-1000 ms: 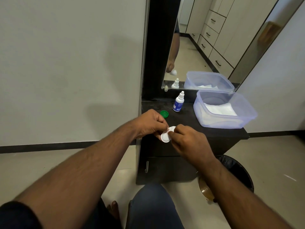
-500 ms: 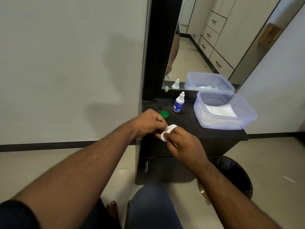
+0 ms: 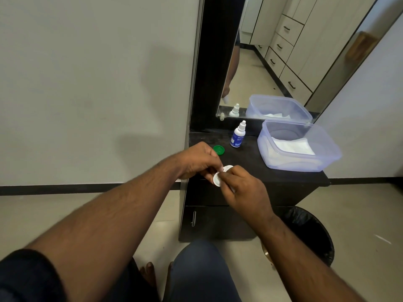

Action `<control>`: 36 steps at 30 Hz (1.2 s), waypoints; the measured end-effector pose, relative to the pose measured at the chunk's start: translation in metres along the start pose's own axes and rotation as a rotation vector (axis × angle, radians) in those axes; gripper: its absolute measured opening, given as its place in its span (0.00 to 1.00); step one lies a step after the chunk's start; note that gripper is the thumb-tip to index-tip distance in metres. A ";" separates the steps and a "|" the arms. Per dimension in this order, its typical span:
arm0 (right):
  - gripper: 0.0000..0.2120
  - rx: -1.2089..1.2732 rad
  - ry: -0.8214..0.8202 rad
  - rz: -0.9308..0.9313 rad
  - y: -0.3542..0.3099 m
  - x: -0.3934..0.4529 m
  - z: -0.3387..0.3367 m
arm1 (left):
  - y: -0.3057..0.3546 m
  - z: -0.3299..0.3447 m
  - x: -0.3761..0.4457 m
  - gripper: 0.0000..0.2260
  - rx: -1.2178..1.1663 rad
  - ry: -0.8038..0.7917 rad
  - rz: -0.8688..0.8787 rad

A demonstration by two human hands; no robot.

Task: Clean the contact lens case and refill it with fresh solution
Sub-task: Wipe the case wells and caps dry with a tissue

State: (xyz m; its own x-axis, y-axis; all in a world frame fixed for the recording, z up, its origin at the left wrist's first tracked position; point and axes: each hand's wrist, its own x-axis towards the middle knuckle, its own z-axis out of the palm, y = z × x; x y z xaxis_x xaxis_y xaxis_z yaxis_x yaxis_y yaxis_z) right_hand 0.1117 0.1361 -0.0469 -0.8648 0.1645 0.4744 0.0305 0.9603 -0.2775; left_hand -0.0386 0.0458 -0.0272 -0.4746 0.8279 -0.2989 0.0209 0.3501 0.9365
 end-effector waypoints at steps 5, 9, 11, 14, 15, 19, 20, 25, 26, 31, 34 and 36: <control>0.15 -0.048 0.002 0.060 0.000 0.006 0.001 | 0.003 0.002 0.000 0.05 0.011 -0.003 -0.018; 0.17 -0.025 -0.067 -0.010 -0.001 0.008 -0.001 | 0.006 0.003 -0.001 0.12 0.013 -0.010 -0.028; 0.16 -0.074 -0.116 -0.046 0.002 0.010 -0.005 | 0.005 0.003 0.001 0.13 0.017 -0.004 -0.038; 0.09 -0.175 -0.100 0.000 -0.002 0.010 -0.003 | 0.005 0.003 0.004 0.12 0.026 -0.007 -0.058; 0.08 -0.175 -0.101 0.000 -0.005 0.009 -0.001 | 0.005 0.002 0.005 0.12 0.025 -0.012 -0.067; 0.12 -0.184 -0.204 -0.199 -0.005 0.009 0.000 | 0.007 0.002 0.003 0.13 0.057 0.011 -0.076; 0.11 -0.195 -0.190 -0.223 -0.002 0.009 -0.002 | 0.007 0.002 0.004 0.13 0.055 0.007 -0.075; 0.14 -0.151 -0.032 -0.162 0.003 0.001 -0.003 | 0.007 0.001 0.006 0.07 0.024 -0.027 -0.080; 0.13 -0.174 -0.034 -0.196 0.002 -0.001 -0.001 | 0.007 0.001 0.006 0.06 0.027 -0.021 -0.078; 0.14 -0.185 -0.024 -0.217 0.003 0.002 -0.005 | 0.008 0.002 0.004 0.08 0.033 -0.030 -0.077; 0.15 -0.187 -0.026 -0.229 0.000 0.003 -0.005 | 0.008 0.001 0.003 0.08 0.029 -0.038 -0.077; 0.12 -0.288 -0.058 -0.328 0.000 -0.001 -0.002 | 0.007 0.001 0.005 0.06 0.041 -0.020 -0.067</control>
State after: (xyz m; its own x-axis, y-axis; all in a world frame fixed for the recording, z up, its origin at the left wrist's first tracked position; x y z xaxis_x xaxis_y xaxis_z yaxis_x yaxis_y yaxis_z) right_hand 0.1135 0.1366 -0.0459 -0.8785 -0.1643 0.4486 -0.1187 0.9846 0.1283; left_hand -0.0395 0.0524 -0.0225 -0.4587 0.8103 -0.3647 0.0256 0.4223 0.9061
